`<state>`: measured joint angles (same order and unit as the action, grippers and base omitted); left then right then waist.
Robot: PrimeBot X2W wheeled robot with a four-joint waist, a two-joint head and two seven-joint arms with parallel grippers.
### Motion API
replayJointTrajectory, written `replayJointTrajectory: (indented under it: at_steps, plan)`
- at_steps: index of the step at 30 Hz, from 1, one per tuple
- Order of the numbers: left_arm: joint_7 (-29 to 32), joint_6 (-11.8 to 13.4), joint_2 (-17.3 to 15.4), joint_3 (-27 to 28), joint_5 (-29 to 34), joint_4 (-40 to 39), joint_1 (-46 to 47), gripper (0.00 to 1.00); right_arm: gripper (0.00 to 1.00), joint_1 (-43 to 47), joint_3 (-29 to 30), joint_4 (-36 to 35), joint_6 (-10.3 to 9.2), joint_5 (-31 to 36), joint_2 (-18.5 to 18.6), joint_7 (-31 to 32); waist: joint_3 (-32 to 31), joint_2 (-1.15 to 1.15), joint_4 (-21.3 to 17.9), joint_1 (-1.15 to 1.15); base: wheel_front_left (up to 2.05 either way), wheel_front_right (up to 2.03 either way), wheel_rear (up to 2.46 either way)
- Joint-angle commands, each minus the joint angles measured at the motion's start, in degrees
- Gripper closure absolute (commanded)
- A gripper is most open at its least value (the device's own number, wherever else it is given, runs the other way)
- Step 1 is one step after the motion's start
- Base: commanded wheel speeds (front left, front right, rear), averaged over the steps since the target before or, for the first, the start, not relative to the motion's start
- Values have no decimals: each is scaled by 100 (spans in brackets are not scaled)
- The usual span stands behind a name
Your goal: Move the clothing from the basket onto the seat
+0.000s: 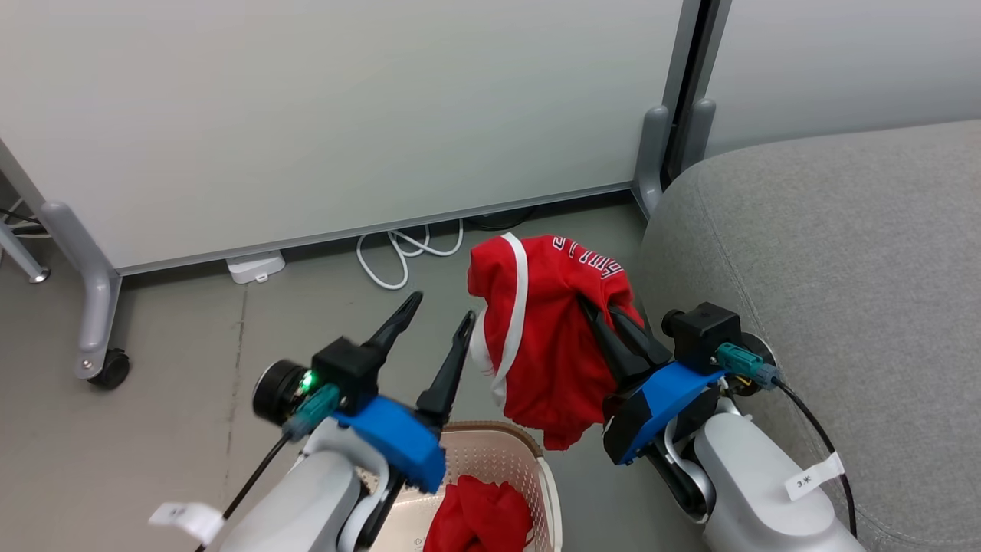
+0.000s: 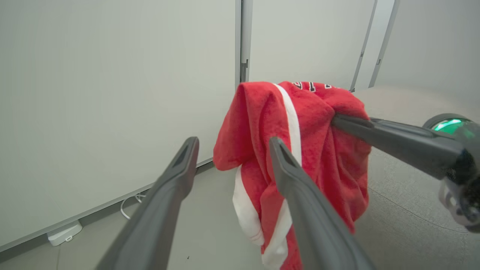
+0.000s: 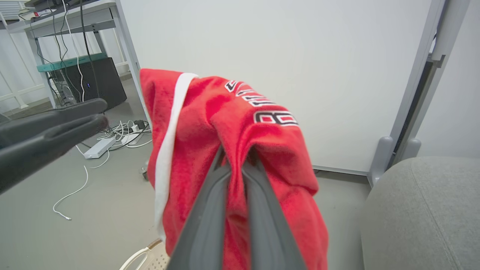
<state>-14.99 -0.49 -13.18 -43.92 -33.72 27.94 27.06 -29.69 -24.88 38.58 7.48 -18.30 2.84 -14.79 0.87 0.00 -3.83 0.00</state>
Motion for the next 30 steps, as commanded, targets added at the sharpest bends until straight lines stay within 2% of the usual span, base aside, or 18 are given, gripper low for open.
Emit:
replayJointTrajectory:
  at_steps: [1, 7, 17, 22, 30]
  plan:
    - [-26, 34, -81, 119, 97, -155, -123, 0, 100, 81, 32, -42, 3, 36, 8, -5, 32, 0, -30, 0, 0, 0, 0]
    - [-27, 110, -203, 834, 583, -1040, -981, 0, 100, 144, 145, -178, 3, 93, 7, 35, 97, 0, -90, 0, 0, 0, 0]
    - [-27, -107, 9, 1539, 1080, -1306, -1581, 0, 100, 317, 158, -455, 3, 62, 8, 89, 114, 0, -355, 0, 0, 0, 0]
    - [-28, -206, 51, 1796, 1266, -1333, -1683, 0, 100, 405, 196, -711, 3, 147, 8, 148, 204, 0, -750, 0, 0, 0, 0]
    - [-28, -327, 87, 2163, 1507, -1452, -1789, 0, 100, 629, 325, -1170, 3, 230, 7, 243, 390, 0, -1640, 0, 0, 0, 0]
